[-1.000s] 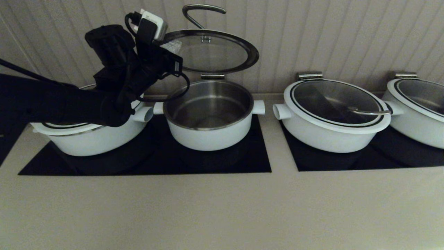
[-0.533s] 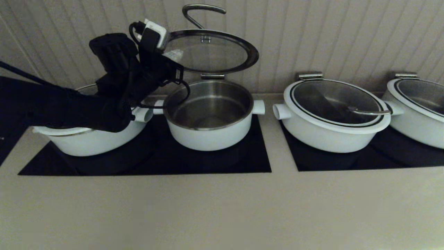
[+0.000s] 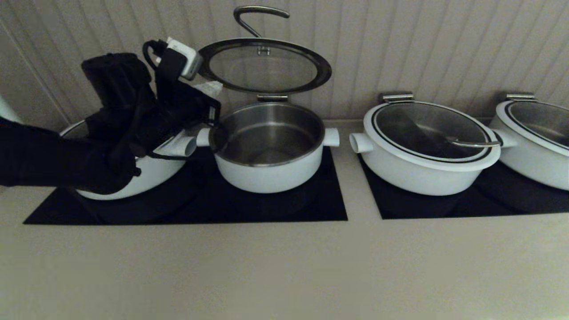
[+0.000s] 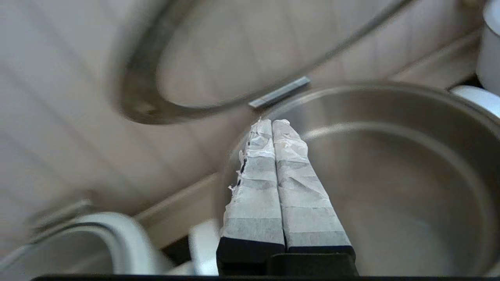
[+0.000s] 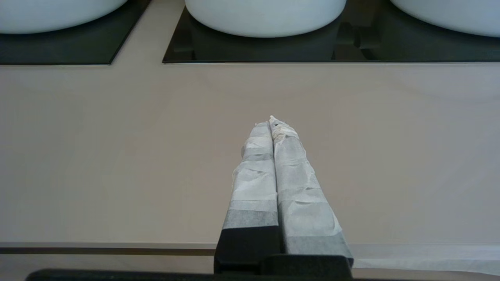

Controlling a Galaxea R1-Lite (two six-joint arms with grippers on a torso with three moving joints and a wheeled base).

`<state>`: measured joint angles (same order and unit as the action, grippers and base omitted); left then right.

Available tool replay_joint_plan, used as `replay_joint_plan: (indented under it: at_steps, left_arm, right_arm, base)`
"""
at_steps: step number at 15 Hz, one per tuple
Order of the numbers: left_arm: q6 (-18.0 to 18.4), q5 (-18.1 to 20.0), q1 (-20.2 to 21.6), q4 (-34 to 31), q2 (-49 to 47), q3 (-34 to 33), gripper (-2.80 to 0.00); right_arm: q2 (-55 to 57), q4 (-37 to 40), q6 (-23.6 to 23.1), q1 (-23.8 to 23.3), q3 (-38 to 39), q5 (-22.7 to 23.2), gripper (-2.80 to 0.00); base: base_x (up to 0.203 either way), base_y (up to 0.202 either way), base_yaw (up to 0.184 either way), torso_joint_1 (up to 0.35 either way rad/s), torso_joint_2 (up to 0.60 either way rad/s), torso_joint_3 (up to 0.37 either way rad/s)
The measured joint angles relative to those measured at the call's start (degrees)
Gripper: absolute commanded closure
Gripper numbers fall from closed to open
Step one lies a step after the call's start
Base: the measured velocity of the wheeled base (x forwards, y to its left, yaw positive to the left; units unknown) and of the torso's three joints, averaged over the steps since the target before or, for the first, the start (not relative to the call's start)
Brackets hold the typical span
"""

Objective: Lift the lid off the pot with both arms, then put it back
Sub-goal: Close the pot lid

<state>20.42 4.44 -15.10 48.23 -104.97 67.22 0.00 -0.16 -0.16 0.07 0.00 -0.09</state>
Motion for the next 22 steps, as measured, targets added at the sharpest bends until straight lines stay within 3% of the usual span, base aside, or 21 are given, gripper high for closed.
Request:
replay_joint_plan:
  at_steps: [3, 6, 14, 17, 22]
  left_arm:
    - [1.8, 0.2, 2.9, -4.6, 3.7, 1.6, 0.0]
    - [1.9, 0.3, 4.7, -10.5, 5.3, 8.7, 0.0]
    - [2.2, 0.9, 5.5, -28.3, -4.2, 40.9, 0.0]
    - [4.3, 5.6, 5.6, -30.5, -8.9, 43.8, 0.0]
    - [4.6, 6.2, 5.6, -30.2, -13.1, 44.2, 0.0]
  right_arm:
    - [0.0, 0.0, 0.0, 0.0, 0.0, 0.0, 0.0]
    - [0.0, 0.0, 0.0, 0.0, 0.0, 0.0, 0.0]
    - [0.0, 0.0, 0.0, 0.0, 0.0, 0.0, 0.0]
    - [0.0, 0.0, 0.0, 0.0, 0.0, 0.0, 0.0]
    - [0.0, 0.0, 0.0, 0.0, 0.0, 0.0, 0.0]
  base:
    - [0.0, 0.0, 0.0, 0.0, 0.0, 0.0]
    - [0.0, 0.0, 0.0, 0.0, 0.0, 0.0]
    - [0.0, 0.0, 0.0, 0.0, 0.0, 0.0]
    - [0.0, 0.0, 0.0, 0.0, 0.0, 0.0]
    - [0.0, 0.0, 0.0, 0.0, 0.0, 0.0]
